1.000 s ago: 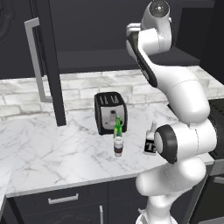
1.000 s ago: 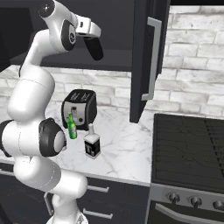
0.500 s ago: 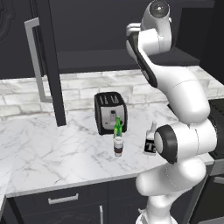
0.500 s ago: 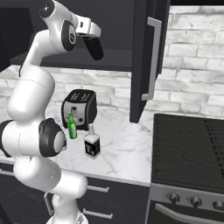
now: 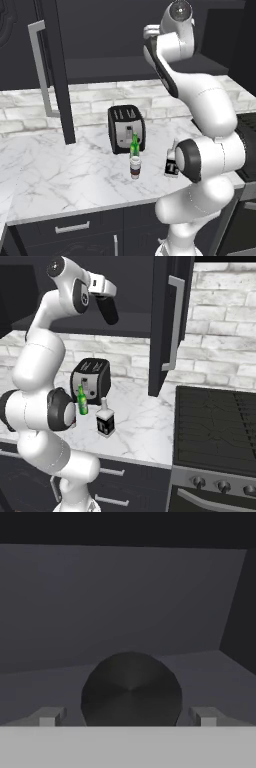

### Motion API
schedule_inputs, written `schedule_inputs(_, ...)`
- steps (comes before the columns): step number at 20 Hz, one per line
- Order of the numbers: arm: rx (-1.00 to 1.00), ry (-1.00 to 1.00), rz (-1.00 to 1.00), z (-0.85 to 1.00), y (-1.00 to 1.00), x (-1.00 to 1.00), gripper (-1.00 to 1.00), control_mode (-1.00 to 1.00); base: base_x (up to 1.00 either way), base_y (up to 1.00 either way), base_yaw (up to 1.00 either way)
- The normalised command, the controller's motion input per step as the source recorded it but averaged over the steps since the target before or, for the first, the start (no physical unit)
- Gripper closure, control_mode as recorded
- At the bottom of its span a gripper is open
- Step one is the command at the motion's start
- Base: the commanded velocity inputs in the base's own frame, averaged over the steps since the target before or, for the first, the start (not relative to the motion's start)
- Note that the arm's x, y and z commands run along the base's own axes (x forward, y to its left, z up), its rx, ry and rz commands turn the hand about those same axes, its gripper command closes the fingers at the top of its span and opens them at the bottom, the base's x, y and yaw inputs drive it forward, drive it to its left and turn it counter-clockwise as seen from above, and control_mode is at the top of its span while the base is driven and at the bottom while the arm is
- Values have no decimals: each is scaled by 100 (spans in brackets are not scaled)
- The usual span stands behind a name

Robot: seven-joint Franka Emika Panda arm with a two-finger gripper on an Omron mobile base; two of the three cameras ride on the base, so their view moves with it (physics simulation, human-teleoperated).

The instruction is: Sort all alcoholic drinks to one cabinet, and non-alcoholic drinks to the other.

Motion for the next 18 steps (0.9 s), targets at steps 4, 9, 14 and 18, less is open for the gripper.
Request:
schedule_inputs(4, 0, -2, 0, 0, 0, 26, -100, -100, 0, 0, 0)
schedule_inputs(9, 0, -3, 0, 0, -1, 23, -100, -100, 0, 0, 0)
schedule_inputs(14, 0, -3, 0, 0, -2, 24, -100, -100, 0, 0, 0)
schedule_inputs(18, 0, -4, 0, 0, -5, 8, -100, -100, 0, 0, 0)
